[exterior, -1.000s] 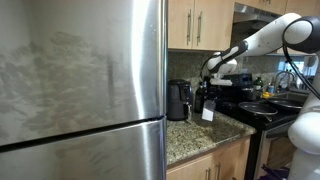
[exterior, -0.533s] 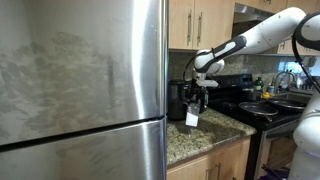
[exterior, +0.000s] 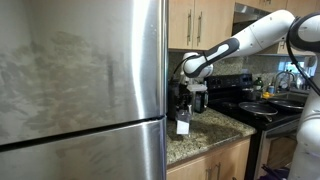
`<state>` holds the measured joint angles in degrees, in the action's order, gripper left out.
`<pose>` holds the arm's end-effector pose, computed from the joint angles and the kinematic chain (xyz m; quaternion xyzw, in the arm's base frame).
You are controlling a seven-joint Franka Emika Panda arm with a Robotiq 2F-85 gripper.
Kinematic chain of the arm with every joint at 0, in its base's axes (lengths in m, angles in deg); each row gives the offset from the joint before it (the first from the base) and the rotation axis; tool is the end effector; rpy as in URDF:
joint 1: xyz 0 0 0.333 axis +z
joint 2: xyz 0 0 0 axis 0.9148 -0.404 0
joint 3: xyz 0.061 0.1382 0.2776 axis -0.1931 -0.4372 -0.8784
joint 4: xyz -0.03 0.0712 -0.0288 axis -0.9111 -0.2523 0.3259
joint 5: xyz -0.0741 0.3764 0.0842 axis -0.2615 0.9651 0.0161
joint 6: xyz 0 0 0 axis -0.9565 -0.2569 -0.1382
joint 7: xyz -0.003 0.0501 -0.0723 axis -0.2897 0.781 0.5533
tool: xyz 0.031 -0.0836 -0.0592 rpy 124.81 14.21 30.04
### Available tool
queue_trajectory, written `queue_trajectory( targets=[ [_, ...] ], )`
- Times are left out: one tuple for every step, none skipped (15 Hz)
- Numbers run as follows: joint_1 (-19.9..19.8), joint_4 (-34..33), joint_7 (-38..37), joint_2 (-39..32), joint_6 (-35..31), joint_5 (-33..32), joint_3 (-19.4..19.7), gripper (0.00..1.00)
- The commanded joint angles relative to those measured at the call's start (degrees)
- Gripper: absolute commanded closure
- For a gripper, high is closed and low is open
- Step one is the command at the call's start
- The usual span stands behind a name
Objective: Place the two bottles between the air fryer and the stove then move the salt shaker to the left
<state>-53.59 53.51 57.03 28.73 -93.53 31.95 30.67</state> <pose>0.4999 0.2353 0.4272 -0.9885 -0.1377 -0.0400 0.0485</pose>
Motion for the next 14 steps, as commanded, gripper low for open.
queue_trajectory(
  targets=[
    [3.12, -8.26, 0.34, -7.67, -0.48, -4.53, -3.00, 0.69],
    [3.85, -8.77, -0.94, -8.07, -1.68, -6.81, -3.22, 0.69],
    [3.60, -5.10, -0.88, -5.27, -0.73, -4.07, -3.00, 0.44],
    [4.24, -6.34, -1.47, -6.70, -1.41, -5.44, -3.22, 0.44],
    [4.48, -7.14, -1.56, -7.69, -1.68, -5.98, -3.22, 0.44],
    [4.48, -7.67, -1.55, -8.22, -1.70, -6.25, -3.14, 0.69],
    [4.56, -7.58, -2.17, -9.45, -3.38, -7.54, -2.79, 0.69],
    [4.74, -7.56, -2.57, -10.52, -5.46, -7.88, -2.78, 0.69],
    [5.06, -7.63, -3.53, -11.58, -8.00, -8.63, -2.77, 0.69],
    [5.14, -7.24, -4.12, -12.30, -11.22, -8.46, -2.70, 0.69],
    [5.40, -7.03, -4.96, -13.14, -14.30, -9.30, -2.46, 0.69],
    [5.72, -6.86, -5.88, -13.94, -16.89, -10.44, -2.05, 0.69],
    [6.13, -6.77, -7.08, -14.70, -19.14, -11.37, -1.67, 0.69],
    [6.42, -7.17, -7.60, -15.18, -18.31, -12.24, -1.31, 0.69]
  ],
)
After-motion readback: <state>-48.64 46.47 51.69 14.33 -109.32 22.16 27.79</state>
